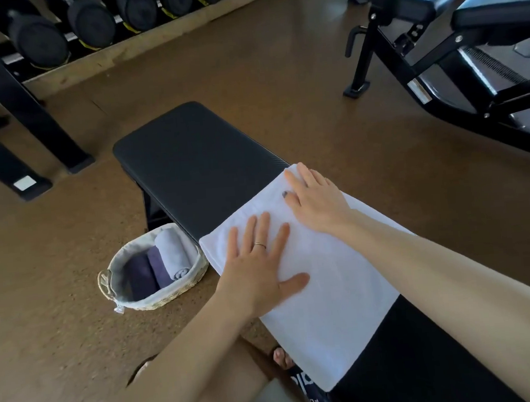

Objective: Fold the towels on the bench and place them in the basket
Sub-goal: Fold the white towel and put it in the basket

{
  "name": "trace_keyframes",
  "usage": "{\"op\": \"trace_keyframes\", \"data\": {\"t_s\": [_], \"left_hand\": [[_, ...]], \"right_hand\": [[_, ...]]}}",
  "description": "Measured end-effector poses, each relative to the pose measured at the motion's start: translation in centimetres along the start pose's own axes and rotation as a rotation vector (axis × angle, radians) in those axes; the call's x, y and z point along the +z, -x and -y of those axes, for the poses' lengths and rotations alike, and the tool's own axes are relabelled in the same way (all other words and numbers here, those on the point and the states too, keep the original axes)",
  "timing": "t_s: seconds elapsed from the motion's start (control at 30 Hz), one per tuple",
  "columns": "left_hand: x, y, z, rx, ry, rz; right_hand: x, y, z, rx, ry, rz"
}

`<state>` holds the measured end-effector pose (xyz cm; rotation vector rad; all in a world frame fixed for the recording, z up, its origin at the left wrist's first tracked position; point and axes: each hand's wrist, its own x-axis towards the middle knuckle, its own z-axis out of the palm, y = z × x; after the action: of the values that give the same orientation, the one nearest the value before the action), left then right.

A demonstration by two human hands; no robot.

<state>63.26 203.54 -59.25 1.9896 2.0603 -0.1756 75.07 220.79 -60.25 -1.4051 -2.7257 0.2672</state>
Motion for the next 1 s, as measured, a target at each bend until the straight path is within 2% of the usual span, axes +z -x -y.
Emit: {"op": "trace_keyframes", "data": {"t_s": [0.23, 0.27, 0.33, 0.37, 0.4, 0.5, 0.6, 0.67, 0.77, 0.83, 0.9, 1.0], "left_hand": [[0.2, 0.0, 0.1, -0.001, -0.014, -0.025], [0.3, -0.1, 0.1, -0.003, -0.013, -0.02], [0.3, -0.1, 0.1, -0.008, -0.016, -0.013], [0.3, -0.2, 0.1, -0.011, -0.018, -0.013], [0.3, -0.3, 0.1, -0.015, -0.018, -0.01], [0.2, -0.3, 0.0, -0.023, -0.001, 0.0], [-0.2, -0.2, 0.0, -0.027, 0.005, 0.019], [-0.4, -0.1, -0.1, -0.026, 0.006, 0.018], [-0.7, 0.1, -0.2, -0.033, -0.002, 0.03], [-0.8, 0.2, -0.2, -0.035, -0.002, 0.028], [-1.1, 0.3, -0.3, -0.04, -0.018, 0.008], [-1.8, 1.1, -1.5, -0.054, -0.091, -0.008]], "right_hand": [[-1.9, -4.3, 0.6, 0.151, -0.195, 0.197], [-2.4, -4.5, 0.4, 0.175, -0.239, 0.194], [-3.0, -3.9, 0.0, 0.217, -0.213, 0.034], [-3.0, -3.1, 0.0, 0.237, -0.168, -0.044], [-2.9, -2.2, 0.0, 0.245, -0.153, -0.045], [-2.0, 0.8, -1.4, 0.266, -0.149, 0.162], [-3.2, 3.7, -4.6, 0.42, -0.175, 0.123], [-4.0, 6.9, -5.8, 0.423, -0.194, 0.115], [-4.2, 12.2, -6.5, 0.366, -0.199, 0.247], [-4.6, 13.9, -7.9, 0.452, -0.202, 0.286], [-5.2, 14.6, -8.9, 0.514, -0.211, 0.261], [-6.0, 15.6, -8.8, 0.458, -0.297, 0.193]]}}
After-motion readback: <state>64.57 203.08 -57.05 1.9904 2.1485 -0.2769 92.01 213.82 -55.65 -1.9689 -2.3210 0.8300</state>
